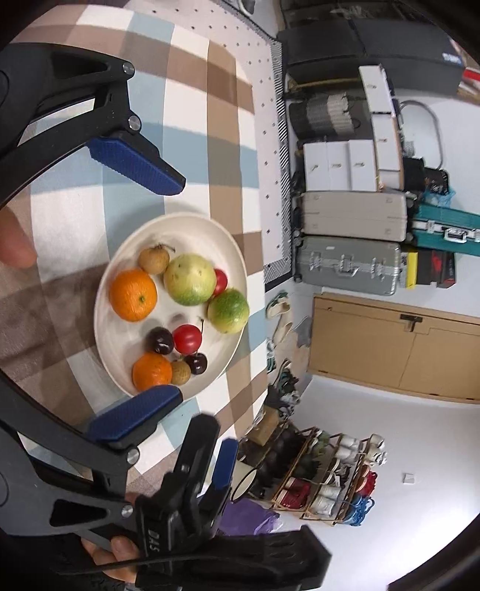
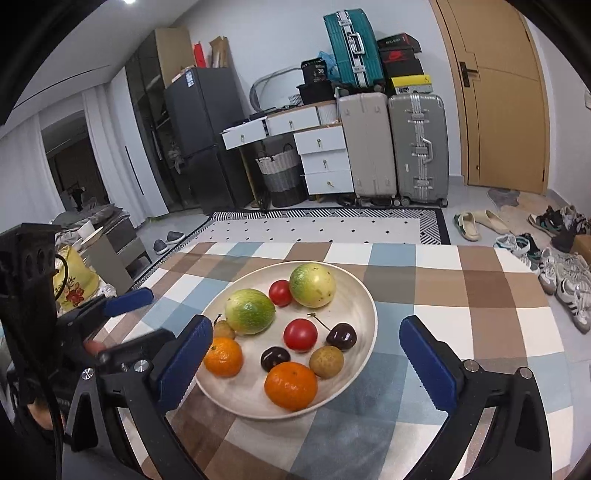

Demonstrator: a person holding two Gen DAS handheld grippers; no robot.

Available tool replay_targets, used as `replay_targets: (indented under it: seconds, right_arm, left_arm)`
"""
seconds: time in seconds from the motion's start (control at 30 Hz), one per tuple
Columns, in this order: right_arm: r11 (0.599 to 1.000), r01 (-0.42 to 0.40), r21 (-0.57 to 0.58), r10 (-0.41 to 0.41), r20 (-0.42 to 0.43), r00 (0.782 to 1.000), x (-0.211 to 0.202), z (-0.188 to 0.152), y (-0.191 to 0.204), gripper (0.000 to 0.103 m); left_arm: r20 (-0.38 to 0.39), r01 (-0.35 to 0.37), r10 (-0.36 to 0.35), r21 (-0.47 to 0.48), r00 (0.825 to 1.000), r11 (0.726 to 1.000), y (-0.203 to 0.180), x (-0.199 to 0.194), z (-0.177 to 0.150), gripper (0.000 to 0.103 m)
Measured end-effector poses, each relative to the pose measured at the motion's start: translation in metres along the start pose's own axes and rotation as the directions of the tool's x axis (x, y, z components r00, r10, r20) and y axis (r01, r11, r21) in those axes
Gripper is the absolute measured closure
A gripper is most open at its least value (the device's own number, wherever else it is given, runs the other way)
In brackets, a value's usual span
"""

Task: Organize fruits

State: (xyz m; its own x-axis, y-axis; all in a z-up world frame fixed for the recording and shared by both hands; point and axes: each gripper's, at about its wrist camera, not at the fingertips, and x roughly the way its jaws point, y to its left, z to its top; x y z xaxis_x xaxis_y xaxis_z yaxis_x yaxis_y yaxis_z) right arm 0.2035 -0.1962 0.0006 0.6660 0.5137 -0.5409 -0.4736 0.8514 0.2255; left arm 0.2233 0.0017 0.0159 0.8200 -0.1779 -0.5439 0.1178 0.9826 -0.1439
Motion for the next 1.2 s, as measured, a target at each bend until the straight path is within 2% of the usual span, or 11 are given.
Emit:
replay_targets:
  seconds: [0.23, 0.33, 0.43, 0.63, 0.77, 0.93, 1.2]
  right_arm:
    - [0.999, -0.039, -0.014, 0.04, 0.051, 0.998, -0.036, -0.015, 0.007, 0.0]
    - [0.999, -0.021, -0.031, 0.023, 0.067, 0.997, -0.049, -0.024, 0.012, 0.0]
    - [0.999, -0.026, -0.031, 0.028, 0.063, 0.998, -0.06, -0.035, 0.018, 0.0]
    - [0.998, -0.011, -0.063, 0.014, 0.056, 0.998, -0.071, -0.058, 0.035, 0.0]
    - [0.997, -0.011, -0.08, 0.015, 0.056, 0.998, -0.072, -0.068, 0.041, 0.0]
    - [0.996, 0.031, -0.082, -0.024, 0.091, 0.996, -0.073, -0.079, 0.04, 0.0]
    - [0.996, 0.032, -0.084, -0.02, 0.136, 0.991, -0.079, -0.076, 0.038, 0.0]
  left_arm:
    - [0.036, -0.019, 0.018, 0.024, 0.999, 1.0, 0.003, -0.037, -0.016, 0.001]
    - [0.053, -0.047, 0.045, 0.043, 0.998, 0.998, 0.0, -0.057, -0.026, 0.001]
    - [0.085, -0.083, 0.08, 0.031, 0.993, 0.996, 0.003, -0.076, -0.035, 0.001]
    - [0.088, -0.123, 0.122, 0.005, 0.989, 0.992, 0.004, -0.094, -0.051, 0.001]
    - [0.081, -0.103, 0.102, 0.004, 0.991, 0.995, 0.001, -0.097, -0.061, 0.001]
    - [0.063, -0.102, 0.1, 0.026, 0.993, 0.994, -0.006, -0.087, -0.068, 0.001]
    - [0.058, -0.093, 0.092, 0.027, 0.994, 0.995, -0.012, -0.081, -0.072, 0.001]
